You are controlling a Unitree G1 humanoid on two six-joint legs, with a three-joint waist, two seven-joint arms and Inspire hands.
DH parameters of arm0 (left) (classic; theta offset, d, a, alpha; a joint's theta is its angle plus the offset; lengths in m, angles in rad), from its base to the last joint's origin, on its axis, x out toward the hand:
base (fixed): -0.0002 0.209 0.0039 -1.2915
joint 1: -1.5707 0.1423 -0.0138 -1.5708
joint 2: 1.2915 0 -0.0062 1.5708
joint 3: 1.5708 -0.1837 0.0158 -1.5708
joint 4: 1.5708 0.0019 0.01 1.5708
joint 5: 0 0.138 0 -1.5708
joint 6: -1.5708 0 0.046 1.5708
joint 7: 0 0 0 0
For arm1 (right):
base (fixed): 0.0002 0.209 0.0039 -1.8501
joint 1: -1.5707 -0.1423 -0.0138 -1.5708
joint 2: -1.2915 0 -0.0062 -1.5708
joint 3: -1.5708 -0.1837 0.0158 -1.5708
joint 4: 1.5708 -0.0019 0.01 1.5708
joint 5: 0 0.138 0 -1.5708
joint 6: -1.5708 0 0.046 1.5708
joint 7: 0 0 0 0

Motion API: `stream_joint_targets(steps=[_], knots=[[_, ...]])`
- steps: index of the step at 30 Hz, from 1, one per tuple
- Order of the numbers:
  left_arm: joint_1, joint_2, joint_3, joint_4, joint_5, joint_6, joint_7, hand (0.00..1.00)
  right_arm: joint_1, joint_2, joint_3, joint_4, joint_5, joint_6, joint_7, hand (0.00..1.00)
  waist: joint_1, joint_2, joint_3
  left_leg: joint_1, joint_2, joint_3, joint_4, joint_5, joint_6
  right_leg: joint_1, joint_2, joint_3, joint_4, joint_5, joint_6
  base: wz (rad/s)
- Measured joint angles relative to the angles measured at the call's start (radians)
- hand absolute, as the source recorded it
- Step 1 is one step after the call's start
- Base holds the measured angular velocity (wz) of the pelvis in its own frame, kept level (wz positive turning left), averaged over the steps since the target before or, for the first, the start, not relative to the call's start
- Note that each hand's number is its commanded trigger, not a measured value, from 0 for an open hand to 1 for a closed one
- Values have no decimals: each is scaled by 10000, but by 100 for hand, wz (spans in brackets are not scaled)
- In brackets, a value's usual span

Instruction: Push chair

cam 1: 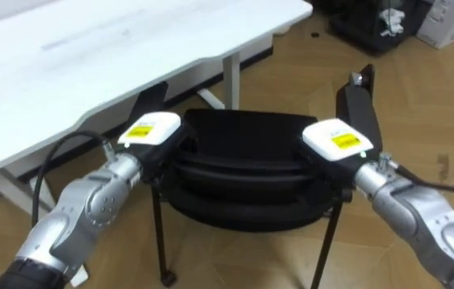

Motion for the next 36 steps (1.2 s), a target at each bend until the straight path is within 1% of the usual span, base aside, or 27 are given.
stream_joint_targets(steps=[1, 2, 3, 4, 5, 6, 7, 8, 9, 10, 11, 12, 13, 14, 15, 16, 17, 18, 19, 20, 21, 23, 25, 26, 27, 30, 36], knots=[[-6, -29, 0, 0, 43, 16, -60, 100, 49, -3, 2, 0, 11, -1, 0, 100, -9, -37, 1, -3, -116, -10, 29, -11, 115, -98, -219, -6, 585, 9, 16, 65], [0, -65, -12, 1, 59, 58, -151, 100, 172, -2, 7, -3, 62, -5, -4, 100, -69, -107, 1, -6, -360, -51, 79, -19, 364, -201, -523, 171, 1493, 90, 158, 81], [6, -73, -31, 8, 91, 94, -204, 100, 291, 26, 8, -6, 111, -30, -5, 100, -159, -224, -29, 48, -535, -262, 244, -103, 496, -284, -709, 639, 2196, 194, 288, 90], [-2, -98, -50, 9, 127, 118, -209, 100, 306, 1, 8, -8, 135, -70, -3, 100, -198, -248, -25, 63, -623, -439, 320, -162, 518, -311, -706, 916, 2398, 249, 322, 101], [-5, -234, -58, 22, 249, 219, -171, 100, 315, -60, 9, -7, 163, -130, 25, 100, -209, -261, -20, 27, -752, -730, 529, -233, 593, -321, -644, 1342, 2615, 381, 333, 90], [-5, -260, -55, 21, 262, 320, -150, 100, 326, -36, 9, -7, 170, -129, 39, 100, -175, -240, -28, 13, -772, -849, 725, -335, 621, -337, -466, 1728, 2681, 528, 341, 81], [-24, -231, -55, 18, 262, 334, -160, 100, 328, -18, 15, -6, 169, -111, 43, 100, -127, -231, -32, 17, -762, -980, 813, -383, 608, -362, -334, 1988, 2687, 640, 348, 60], [-66, -207, -66, 17, 284, 343, -176, 100, 341, 26, 59, 8, 166, -47, 56, 100, 25, -159, -24, 13, -699, -1368, 968, -498, 546, -521, -55, 2474, 2894, 1008, 378, 44], [-64, -179, -90, 18, 319, 343, -151, 100, 341, 38, 79, 54, 139, -45, 27, 100, 211, -20, -8, 21, -505, -1733, 958, -559, 471, -944, 200, 2966, 3350, 1651, 531, 42], [-60, -123, -116, 9, 314, 331, -137, 100, 343, 65, 102, 61, 120, -43, -14, 100, 248, 80, -6, 1, -440, -2033, 945, -566, 434, -1188, 289, 3236, 3498, 1568, 576, 27], [-60, 49, -128, -21, 206, 316, -113, 100, 271, 126, 190, 63, 106, -24, -126, 100, 460, 133, 13, -15, -476, -2286, 915, -554, 396, -1570, 386, 3786, 3388, 817, 646, 14], [-32, 201, -131, 2, 105, 325, -113, 100, 158, 146, 350, 87, 79, -2, -259, 100, 627, 242, 20, -24, -592, -2725, 924, -568, 302, -1888, 350, 4223, 2815, 236, 583, 15], [0, 251, -128, 23, 60, 341, -116, 100, 86, 147, 476, 89, 36, 25, -294, 100, 678, 307, 15, -26, -675, -2989, 914, -560, 252, -1949, 339, 4455, 2279, 87, 554, 37], [48, 337, -37, 26, -8, 358, -130, 100, -97, 159, 609, 89, -9, 25, -291, 100, 726, 290, 5, -64, -906, -3431, 906, -537, 155, -2040, 291, 5224, 897, -60, 567, 71], [63, 328, 183, 55, -6, 271, -121, 100, -313, 163, 719, 65, 3, 25, -232, 100, 790, 104, 27, -227, -1208, -3669, 954, -573, 19, -2022, 92, 5690, 128, 401, 631, 84], [66, 241, 197, 117, 34, 319, -91, 100, -345, 142, 793, 72, 5, 95, -180, 100, 797, 125, 4, -275, -1275, -3766, 999, -583, -34, -1906, 70, 5383, 19, 361, 608, 106], [70, 158, 183, 137, 80, 334, -121, 100, -353, 169, 833, 75, 11, 210, -43, 100, 788, 184, -28, -220, -1021, -3602, 980, -568, -34, -1529, 105, 4684, -437, 450, 476, 114], [71, 241, 183, 72, 55, 196, -167, 100, -355, 108, 864, 74, 12, 267, 1, 100, 814, 154, -9, -222, -769, -3462, 878, -464, -174, -1249, 245, 4290, -811, 548, 401, 103], [81, 257, 182, 29, 51, 152, -178, 100, -361, 35, 890, 73, 1, 279, 6, 100, 895, 135, 1, -235, -717, -3481, 844, -437, -191, -1135, 307, 4143, -954, 583, 376, 73], [103, 266, 178, -66, 58, 130, -211, 100, -362, -39, 907, 70, -13, 292, 57, 100, 1058, 136, -5, -262, -622, -3536, 700, -399, -244, -942, 532, 3955, -1288, 668, 357, 54], [108, 322, 178, -133, 62, 136, -249, 100, -364, -35, 910, 23, -20, 292, 100, 100, 1161, 126, -11, -233, -641, -3713, 495, -293, -285, -771, 646, 3882, -1594, 712, 386, 48], [105, 455, 200, -199, 45, 139, -245, 100, -365, -5, 909, -95, -19, 285, 130, 100, 1324, 140, -19, -227, -671, -3975, 263, -173, -331, -598, 711, 3619, -1960, 794, 384, 44], [110, 523, 269, -215, 47, 147, -247, 100, -406, 78, 910, -170, -18, 288, 236, 100, 1407, 120, -27, -160, -719, -4159, 82, -108, -354, -396, 722, 3380, -2152, 817, 388, 37], [120, 536, 322, -215, 78, 171, -254, 100, -464, 79, 962, -226, 36, 251, 449, 100, 1571, 119, -26, -69, -752, -4224, -31, -79, -358, -291, 718, 3344, -2271, 811, 400, 22], [194, 666, 429, -215, 73, 201, -260, 100, -509, 119, 1167, -370, 37, 254, 514, 100, 1613, 112, -24, 32, -784, -4295, -144, -55, -357, -163, 718, 3311, -2383, 808, 406, 23], [256, 926, 542, -268, 98, 155, -268, 100, -515, 364, 1242, -531, 37, 242, 755, 100, 1533, 34, -3, 94, -878, -4591, -176, -53, -359, 155, 759, 3070, -2742, 823, 437, 31], [361, 978, 648, -512, 231, 188, -308, 100, -513, 424, 1258, -506, 36, 228, 743, 100, 1434, -97, -4, 4, -942, -4763, -160, -58, -353, 280, 802, 2899, -3013, 927, 493, 9]])
